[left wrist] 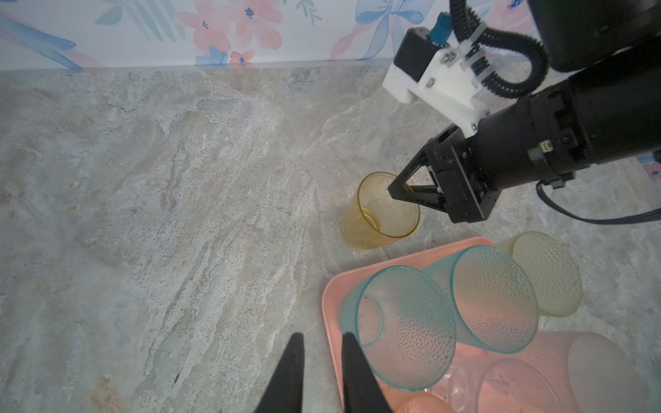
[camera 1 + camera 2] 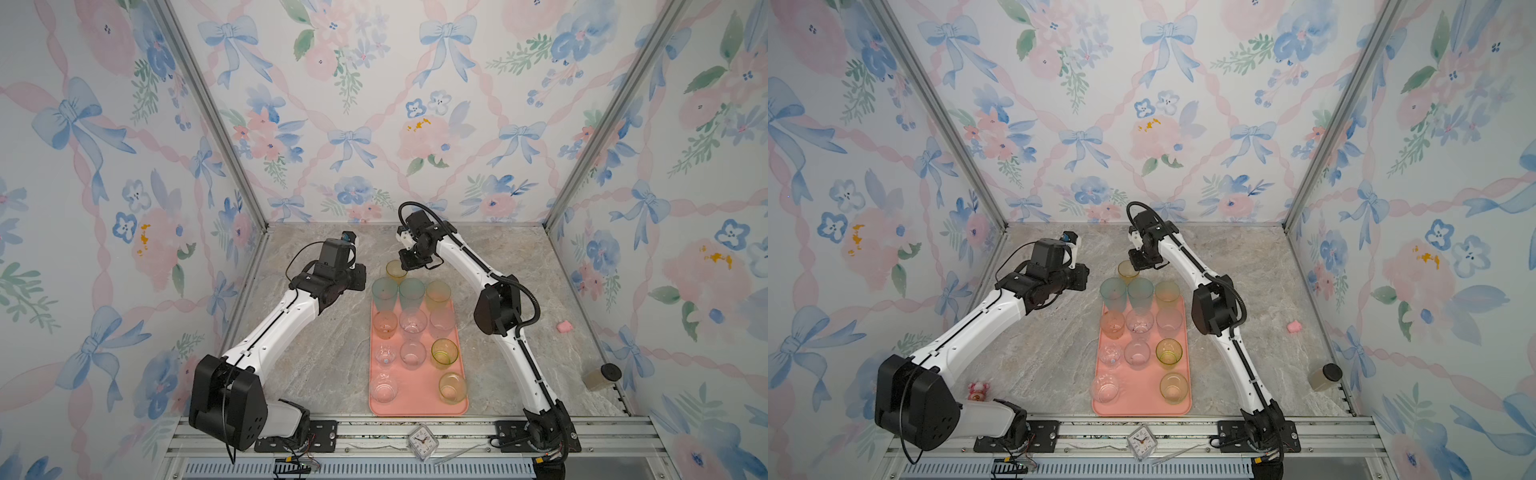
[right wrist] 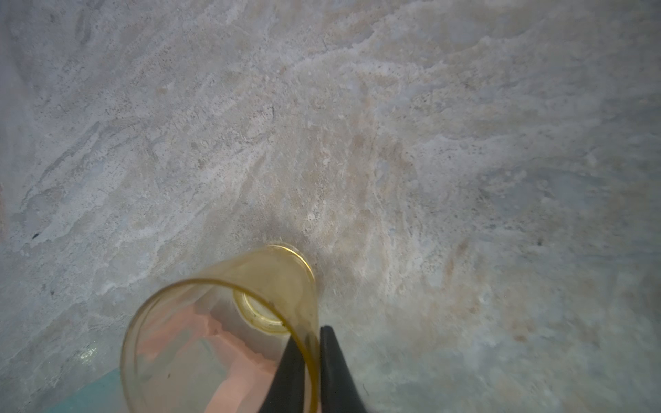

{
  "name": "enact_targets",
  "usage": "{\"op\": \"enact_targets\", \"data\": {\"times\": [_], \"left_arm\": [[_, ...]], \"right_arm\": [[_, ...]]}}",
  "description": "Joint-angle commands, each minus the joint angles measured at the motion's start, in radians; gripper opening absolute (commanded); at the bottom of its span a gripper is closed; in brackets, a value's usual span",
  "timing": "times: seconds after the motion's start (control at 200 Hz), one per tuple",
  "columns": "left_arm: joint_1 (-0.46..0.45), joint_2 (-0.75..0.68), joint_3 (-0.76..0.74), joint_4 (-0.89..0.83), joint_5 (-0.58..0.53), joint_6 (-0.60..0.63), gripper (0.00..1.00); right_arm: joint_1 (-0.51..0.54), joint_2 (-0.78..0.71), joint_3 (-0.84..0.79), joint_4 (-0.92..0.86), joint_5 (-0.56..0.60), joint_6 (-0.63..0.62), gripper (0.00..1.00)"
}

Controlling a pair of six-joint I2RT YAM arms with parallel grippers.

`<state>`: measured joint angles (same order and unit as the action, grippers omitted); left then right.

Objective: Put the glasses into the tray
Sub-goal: 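Lower the right gripper onto the yellow cup rim and close, then lift the yellow cup with the right gripper and carry it over the tray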

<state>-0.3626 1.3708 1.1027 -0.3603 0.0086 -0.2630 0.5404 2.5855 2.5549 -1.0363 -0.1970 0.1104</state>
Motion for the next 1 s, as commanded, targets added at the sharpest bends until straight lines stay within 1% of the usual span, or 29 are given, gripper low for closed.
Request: {"op": "enact_targets", "data": {"times": [0.0,0.205,0.335,0.69,0.865,0.995], "left_arm": [[0.011,-0.027,-0.015,0.009,0.015,0.021,0.22],[0.014,-0.031,-0.018,0.009,0.017,0.02,0.22],[0.016,-0.031,-0.019,0.009,0.016,0.022,0.22],[0.016,-0.024,-0.019,0.009,0.024,0.022,0.22],[0.016,-0.012,-0.024,0.015,0.029,0.013,0.22],[0.017,0.002,-0.035,0.03,0.042,0.001,0.21]], "right_arm": [[0.016,-0.004,0.019,0.0,0.032,-0.008,0.09],[0.015,-0.052,-0.034,0.054,0.061,-0.003,0.0],[0.014,-0.092,-0.077,0.105,0.08,0.011,0.0],[-0.012,-0.207,-0.18,0.226,0.082,0.053,0.0],[-0.029,-0.268,-0.234,0.262,0.095,0.056,0.0],[-0.043,-0.335,-0.308,0.288,0.118,0.048,0.0]]}}
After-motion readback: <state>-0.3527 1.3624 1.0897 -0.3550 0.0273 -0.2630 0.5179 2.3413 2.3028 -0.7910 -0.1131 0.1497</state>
